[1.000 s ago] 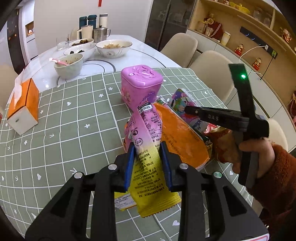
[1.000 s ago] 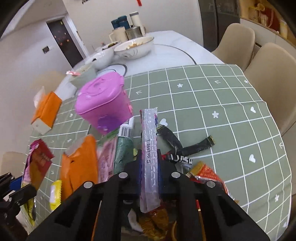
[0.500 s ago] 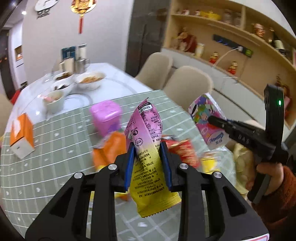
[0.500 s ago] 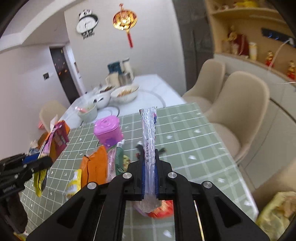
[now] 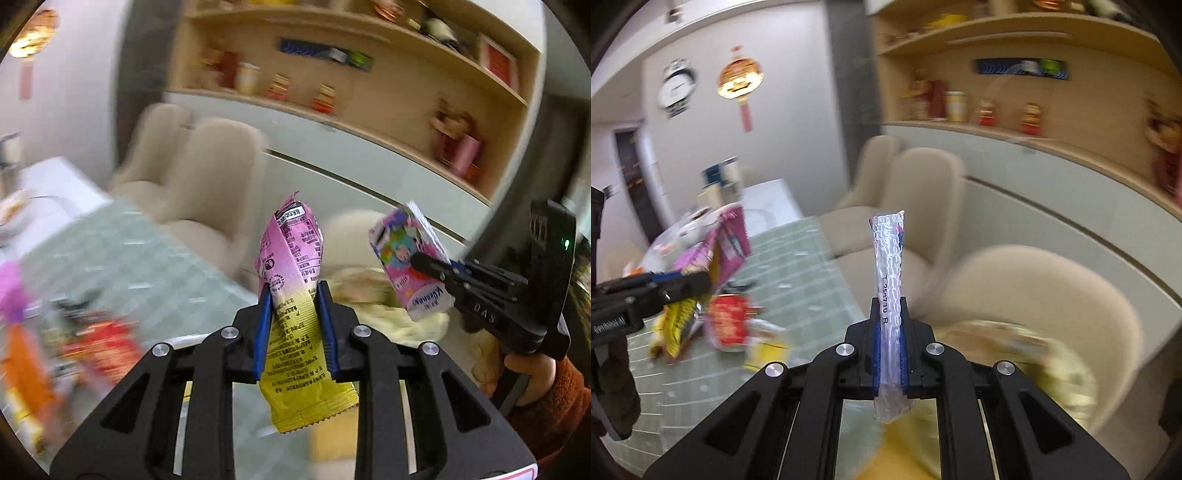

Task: Collect trash
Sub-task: 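Carry the wrapper with the left tool and the juice box with the right tool into the trash bag, then grasp the yellow-white snack bag with the left tool while the right tool grasps the red paper cup, then carry the snack bag with the left tool and the red cup with the right tool to the trash bag, then open the left tool over the bag while the right tool drops the red cup in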

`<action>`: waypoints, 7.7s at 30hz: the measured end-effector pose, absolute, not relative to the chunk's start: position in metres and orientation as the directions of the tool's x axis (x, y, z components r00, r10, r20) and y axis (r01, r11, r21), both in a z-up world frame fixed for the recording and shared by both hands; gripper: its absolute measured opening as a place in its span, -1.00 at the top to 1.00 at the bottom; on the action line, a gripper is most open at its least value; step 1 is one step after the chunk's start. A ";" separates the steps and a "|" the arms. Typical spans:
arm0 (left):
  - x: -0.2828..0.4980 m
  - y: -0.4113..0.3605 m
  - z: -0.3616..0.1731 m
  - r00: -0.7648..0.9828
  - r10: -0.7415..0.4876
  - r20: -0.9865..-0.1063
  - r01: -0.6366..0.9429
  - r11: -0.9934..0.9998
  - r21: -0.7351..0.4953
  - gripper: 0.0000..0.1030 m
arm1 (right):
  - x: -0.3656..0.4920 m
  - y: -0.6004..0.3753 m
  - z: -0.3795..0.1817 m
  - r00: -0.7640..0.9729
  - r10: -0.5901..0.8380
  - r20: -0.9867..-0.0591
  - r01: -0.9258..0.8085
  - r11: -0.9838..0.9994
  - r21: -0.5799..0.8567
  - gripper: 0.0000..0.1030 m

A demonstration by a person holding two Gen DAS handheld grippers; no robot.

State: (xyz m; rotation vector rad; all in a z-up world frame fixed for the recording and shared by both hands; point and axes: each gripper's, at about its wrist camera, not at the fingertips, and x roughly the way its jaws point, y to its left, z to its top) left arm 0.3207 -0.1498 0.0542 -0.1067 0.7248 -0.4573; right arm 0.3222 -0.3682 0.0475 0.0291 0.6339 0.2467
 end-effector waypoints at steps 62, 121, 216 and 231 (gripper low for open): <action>0.281 -0.152 -0.022 0.548 -0.348 -0.760 0.220 0.937 -0.270 -0.07 | 0.315 -0.456 -0.048 0.640 0.128 -0.758 0.038 0.979 0.198 0.35; 0.181 0.201 -0.057 0.590 -0.313 -0.744 0.052 0.935 -0.352 0.44 | 0.343 -0.024 -0.070 0.563 0.285 -0.776 -0.471 0.882 -0.018 0.09; 0.373 -0.301 -0.019 0.473 -0.513 -0.716 0.410 0.848 -0.337 -0.18 | 0.310 -0.516 -0.012 0.788 0.170 -0.591 -0.043 0.974 0.223 0.03; 0.333 -0.231 -0.010 0.597 -0.359 -0.717 0.264 0.932 -0.246 -0.18 | 0.382 -0.465 -0.111 0.549 0.161 -0.820 -0.049 0.986 0.161 0.04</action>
